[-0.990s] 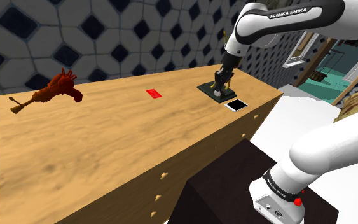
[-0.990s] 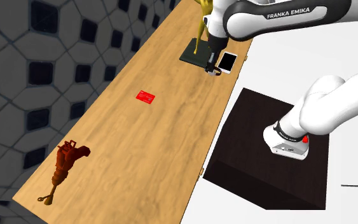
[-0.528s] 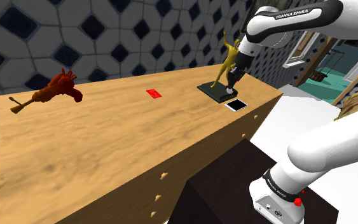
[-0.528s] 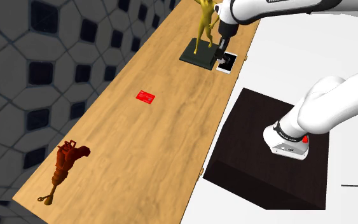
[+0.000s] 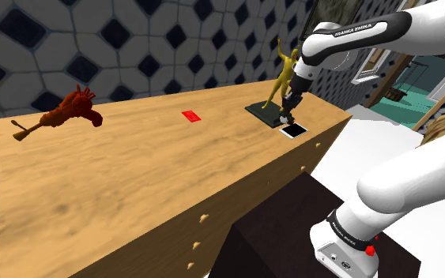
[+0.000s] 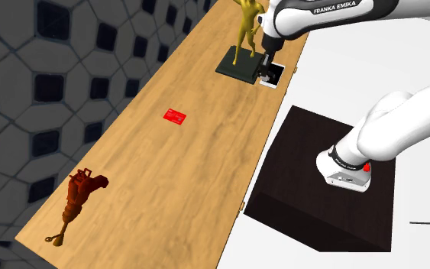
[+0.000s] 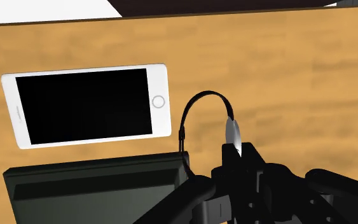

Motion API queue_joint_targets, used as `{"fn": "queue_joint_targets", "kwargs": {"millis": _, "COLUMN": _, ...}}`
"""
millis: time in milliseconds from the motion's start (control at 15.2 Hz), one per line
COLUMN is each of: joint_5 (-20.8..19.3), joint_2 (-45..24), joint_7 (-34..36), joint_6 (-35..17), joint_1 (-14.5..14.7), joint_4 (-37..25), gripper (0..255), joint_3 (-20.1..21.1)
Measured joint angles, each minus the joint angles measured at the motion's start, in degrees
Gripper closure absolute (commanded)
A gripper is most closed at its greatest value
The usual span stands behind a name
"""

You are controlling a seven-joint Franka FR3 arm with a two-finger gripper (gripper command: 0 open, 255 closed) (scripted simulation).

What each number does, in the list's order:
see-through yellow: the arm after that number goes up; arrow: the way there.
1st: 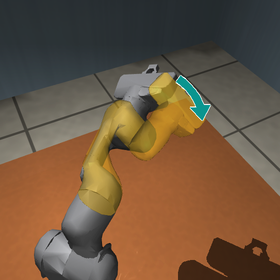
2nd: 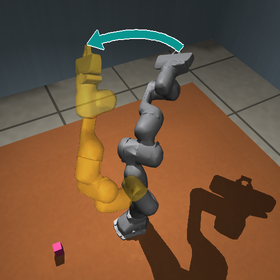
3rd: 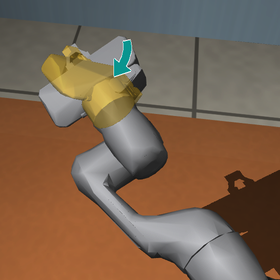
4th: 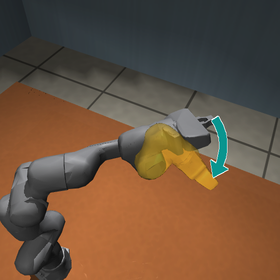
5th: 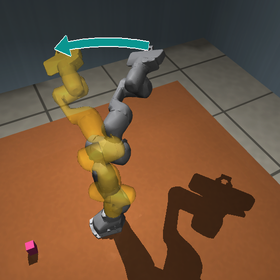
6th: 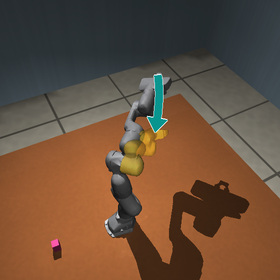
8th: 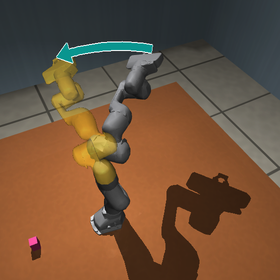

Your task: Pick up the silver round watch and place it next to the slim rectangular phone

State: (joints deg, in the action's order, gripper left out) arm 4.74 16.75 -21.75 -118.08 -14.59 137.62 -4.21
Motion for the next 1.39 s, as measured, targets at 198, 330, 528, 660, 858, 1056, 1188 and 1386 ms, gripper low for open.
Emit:
{"fn": "queue_joint_targets", "kwargs": {"millis": 198, "joint_5": 0.2, "joint_2": -1.0, "joint_7": -0.4, "joint_6": -2.5, "joint_1": 0.0, "joint_4": 1.5, "gripper": 255, "joint_3": -0.1}}
{"fn": "queue_joint_targets", "kwargs": {"millis": 330, "joint_5": 0.3, "joint_2": -1.8, "joint_7": -0.6, "joint_6": -4.1, "joint_1": 0.0, "joint_4": 2.3, "gripper": 255, "joint_3": -0.2}}
{"fn": "queue_joint_targets", "kwargs": {"millis": 528, "joint_5": 0.5, "joint_2": -3.0, "joint_7": -0.9, "joint_6": -6.5, "joint_1": 0.1, "joint_4": 3.6, "gripper": 255, "joint_3": -0.2}}
{"fn": "queue_joint_targets", "kwargs": {"millis": 660, "joint_5": 0.7, "joint_2": -3.9, "joint_7": -1.2, "joint_6": -8.1, "joint_1": 0.1, "joint_4": 4.3, "gripper": 255, "joint_3": -0.3}}
{"fn": "queue_joint_targets", "kwargs": {"millis": 858, "joint_5": 0.8, "joint_2": -4.4, "joint_7": -1.3, "joint_6": -9.0, "joint_1": 0.2, "joint_4": 4.6, "gripper": 255, "joint_3": -0.2}}
{"fn": "queue_joint_targets", "kwargs": {"millis": 1056, "joint_5": 0.8, "joint_2": -4.4, "joint_7": -1.3, "joint_6": -9.0, "joint_1": 0.2, "joint_4": 4.7, "gripper": 255, "joint_3": -0.2}}
{"fn": "queue_joint_targets", "kwargs": {"millis": 1188, "joint_5": 0.8, "joint_2": -4.4, "joint_7": -1.3, "joint_6": -9.0, "joint_1": 0.2, "joint_4": 4.7, "gripper": 0, "joint_3": -0.2}}
{"fn": "queue_joint_targets", "kwargs": {"millis": 1386, "joint_5": 0.8, "joint_2": -4.4, "joint_7": -1.3, "joint_6": -9.1, "joint_1": 0.2, "joint_4": 4.7, "gripper": 0, "joint_3": -0.2}}
